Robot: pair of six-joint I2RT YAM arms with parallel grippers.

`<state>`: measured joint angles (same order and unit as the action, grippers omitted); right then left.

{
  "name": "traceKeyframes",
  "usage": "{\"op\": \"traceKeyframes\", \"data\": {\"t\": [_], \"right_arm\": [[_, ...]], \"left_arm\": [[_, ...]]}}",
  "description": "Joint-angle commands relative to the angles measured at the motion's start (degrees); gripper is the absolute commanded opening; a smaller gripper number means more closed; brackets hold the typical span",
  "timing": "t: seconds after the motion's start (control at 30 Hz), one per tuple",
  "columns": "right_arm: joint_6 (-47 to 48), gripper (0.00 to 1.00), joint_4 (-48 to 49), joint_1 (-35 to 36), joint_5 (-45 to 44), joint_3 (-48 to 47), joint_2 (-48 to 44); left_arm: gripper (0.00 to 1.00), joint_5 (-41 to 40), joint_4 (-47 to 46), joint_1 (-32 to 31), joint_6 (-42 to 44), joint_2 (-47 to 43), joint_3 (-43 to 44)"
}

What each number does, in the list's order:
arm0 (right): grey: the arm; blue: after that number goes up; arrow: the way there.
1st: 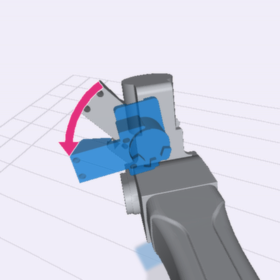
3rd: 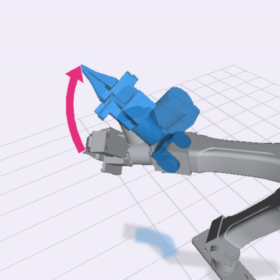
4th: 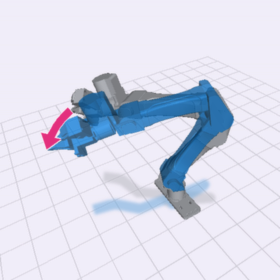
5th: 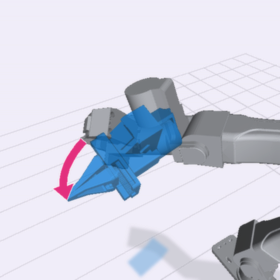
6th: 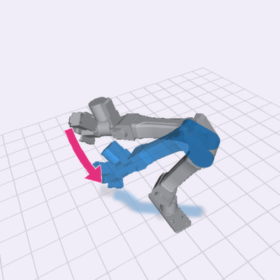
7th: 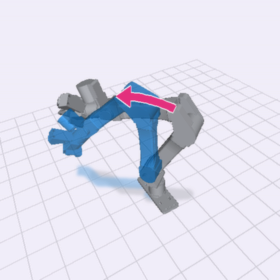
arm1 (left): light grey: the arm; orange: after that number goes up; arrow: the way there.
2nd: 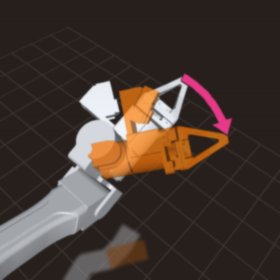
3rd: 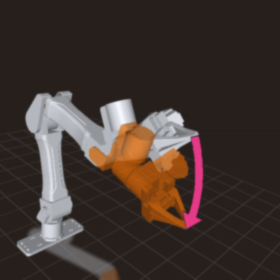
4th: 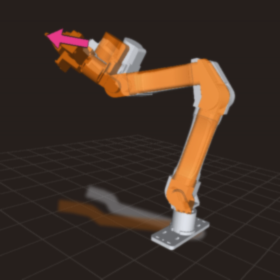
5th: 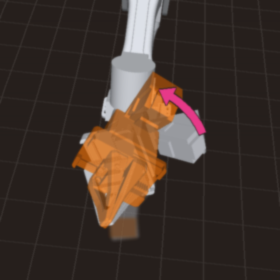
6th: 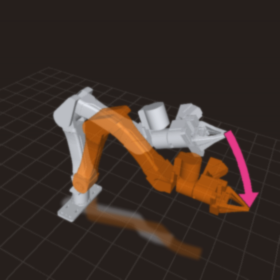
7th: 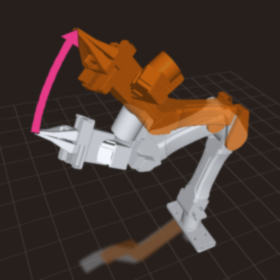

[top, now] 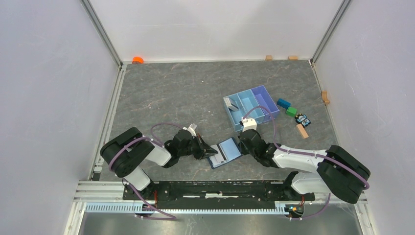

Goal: Put the credit cards into the card holder
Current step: Insert the credit card into the card holder.

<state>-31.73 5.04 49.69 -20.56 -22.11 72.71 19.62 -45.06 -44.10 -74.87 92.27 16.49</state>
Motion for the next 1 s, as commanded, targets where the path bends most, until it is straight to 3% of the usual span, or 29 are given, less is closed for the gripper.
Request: {"op": "traceKeyframes", "data": {"t": [0.0, 0.97], "right_arm": [[-0.7, 0.0, -4.89, 0.39, -0.3, 1.76, 1.25], [-1.04, 0.0, -7.89, 0.76, -1.68, 0.79, 1.48]], "left_arm": [[0.02, -0.11, -3.09, 0.11, -0.46, 1.58, -0.4], [0.02, 1.8, -9.06, 0.06, -3.1, 6.92, -2.19]]}}
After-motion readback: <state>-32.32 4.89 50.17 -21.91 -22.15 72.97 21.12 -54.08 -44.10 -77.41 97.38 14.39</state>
